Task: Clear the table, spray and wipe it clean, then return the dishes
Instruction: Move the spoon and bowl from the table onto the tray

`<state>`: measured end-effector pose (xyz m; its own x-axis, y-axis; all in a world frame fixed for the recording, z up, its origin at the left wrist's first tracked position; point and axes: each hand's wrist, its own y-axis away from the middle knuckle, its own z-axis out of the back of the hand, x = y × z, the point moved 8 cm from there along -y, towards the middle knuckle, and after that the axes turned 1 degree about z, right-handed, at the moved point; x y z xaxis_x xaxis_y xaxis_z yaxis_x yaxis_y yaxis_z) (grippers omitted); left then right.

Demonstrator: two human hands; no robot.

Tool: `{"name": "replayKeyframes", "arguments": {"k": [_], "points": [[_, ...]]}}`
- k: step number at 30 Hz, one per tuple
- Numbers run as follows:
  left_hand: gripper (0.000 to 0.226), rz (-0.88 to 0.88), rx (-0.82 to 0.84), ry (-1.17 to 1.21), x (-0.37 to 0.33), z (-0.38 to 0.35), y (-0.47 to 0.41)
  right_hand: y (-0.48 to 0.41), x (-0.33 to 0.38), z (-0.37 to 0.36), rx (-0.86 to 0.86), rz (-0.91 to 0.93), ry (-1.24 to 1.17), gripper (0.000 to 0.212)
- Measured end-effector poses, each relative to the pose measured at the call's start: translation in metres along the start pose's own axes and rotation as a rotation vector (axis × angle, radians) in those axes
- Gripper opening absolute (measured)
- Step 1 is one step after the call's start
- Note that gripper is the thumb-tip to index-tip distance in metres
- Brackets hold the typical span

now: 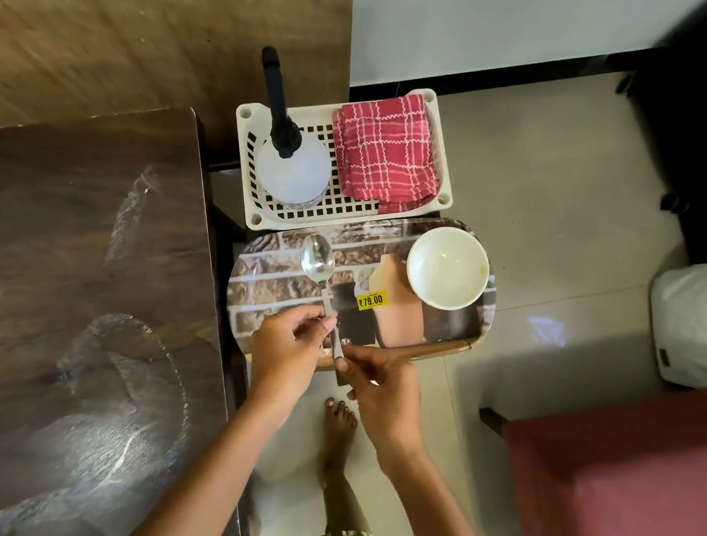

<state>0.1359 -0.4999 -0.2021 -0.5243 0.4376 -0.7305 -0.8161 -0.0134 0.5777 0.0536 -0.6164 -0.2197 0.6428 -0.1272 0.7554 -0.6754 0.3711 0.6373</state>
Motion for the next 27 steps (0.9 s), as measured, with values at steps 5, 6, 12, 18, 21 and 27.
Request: {"name": "replayKeyframes", "arguments": {"k": [5,6,12,18,21,27], "points": [[0.023,0.004,0.057,-0.02,0.001,-0.008,0.001,-0.02,-0.014,0.024,-0.134,-0.124,-0.084,0.012],[0.023,0.014,0.06,-0.011,0.002,-0.008,0.001,-0.026,-0.016,0.033,-0.185,-0.139,-0.087,0.012],[0.011,0.055,0.082,0.023,0.015,-0.001,0.004,-0.053,-0.026,0.059,-0.282,-0.176,0.11,0.017],[0.012,0.094,0.04,0.009,0.033,0.016,0.009,-0.062,-0.032,0.059,-0.267,-0.171,0.13,0.019],[0.014,0.118,0.034,0.034,0.04,0.022,0.013,-0.063,-0.029,0.06,-0.279,-0.121,0.257,0.021],[0.014,0.121,0.022,0.035,0.05,0.028,0.016,-0.061,-0.019,0.059,-0.289,-0.053,0.499,0.013]]}}
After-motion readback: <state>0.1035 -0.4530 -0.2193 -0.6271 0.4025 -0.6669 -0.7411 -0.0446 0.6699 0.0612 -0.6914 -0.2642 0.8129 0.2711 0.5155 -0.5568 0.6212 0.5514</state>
